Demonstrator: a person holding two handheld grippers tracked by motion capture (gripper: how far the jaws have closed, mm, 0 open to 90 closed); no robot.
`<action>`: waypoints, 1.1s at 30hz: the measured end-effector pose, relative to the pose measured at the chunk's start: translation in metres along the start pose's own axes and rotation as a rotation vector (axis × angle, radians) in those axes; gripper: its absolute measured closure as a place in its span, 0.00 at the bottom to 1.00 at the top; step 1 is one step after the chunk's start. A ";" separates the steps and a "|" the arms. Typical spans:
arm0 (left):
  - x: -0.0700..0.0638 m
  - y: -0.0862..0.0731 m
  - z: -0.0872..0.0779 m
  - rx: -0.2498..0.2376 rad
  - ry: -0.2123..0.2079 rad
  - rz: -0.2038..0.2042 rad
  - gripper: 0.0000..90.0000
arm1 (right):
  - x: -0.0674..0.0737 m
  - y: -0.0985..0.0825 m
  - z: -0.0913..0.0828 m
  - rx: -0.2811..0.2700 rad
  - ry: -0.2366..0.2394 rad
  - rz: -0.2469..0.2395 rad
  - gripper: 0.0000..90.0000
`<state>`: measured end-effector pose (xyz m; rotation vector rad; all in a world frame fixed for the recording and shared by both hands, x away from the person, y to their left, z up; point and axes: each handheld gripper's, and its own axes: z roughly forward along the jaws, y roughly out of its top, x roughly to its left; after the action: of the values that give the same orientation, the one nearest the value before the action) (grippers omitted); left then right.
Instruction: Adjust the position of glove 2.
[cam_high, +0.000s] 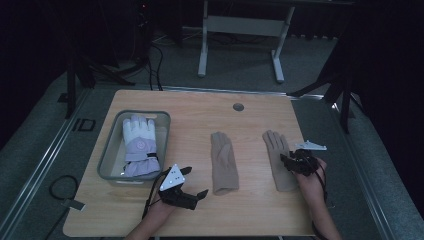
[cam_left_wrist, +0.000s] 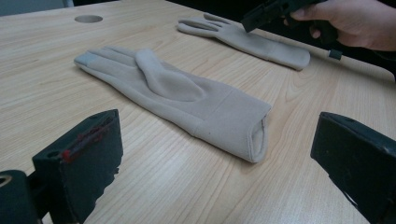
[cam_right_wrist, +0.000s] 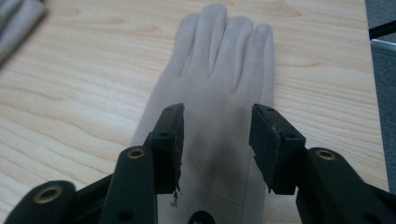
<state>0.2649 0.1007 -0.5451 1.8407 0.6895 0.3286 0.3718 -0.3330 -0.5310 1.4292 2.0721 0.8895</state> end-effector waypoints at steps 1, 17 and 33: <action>0.000 0.000 0.000 0.002 0.000 0.000 0.03 | -0.001 -0.001 0.001 0.006 0.005 -0.005 0.60; 0.000 -0.002 0.001 0.008 0.000 0.004 0.03 | 0.005 -0.018 0.009 -0.006 0.027 -0.031 0.90; 0.001 -0.001 0.000 -0.002 0.010 -0.001 0.03 | 0.054 0.022 -0.015 -0.083 -0.032 0.161 0.93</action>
<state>0.2650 0.1015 -0.5465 1.8383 0.6971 0.3381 0.3567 -0.2810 -0.5054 1.5714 1.8953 0.9971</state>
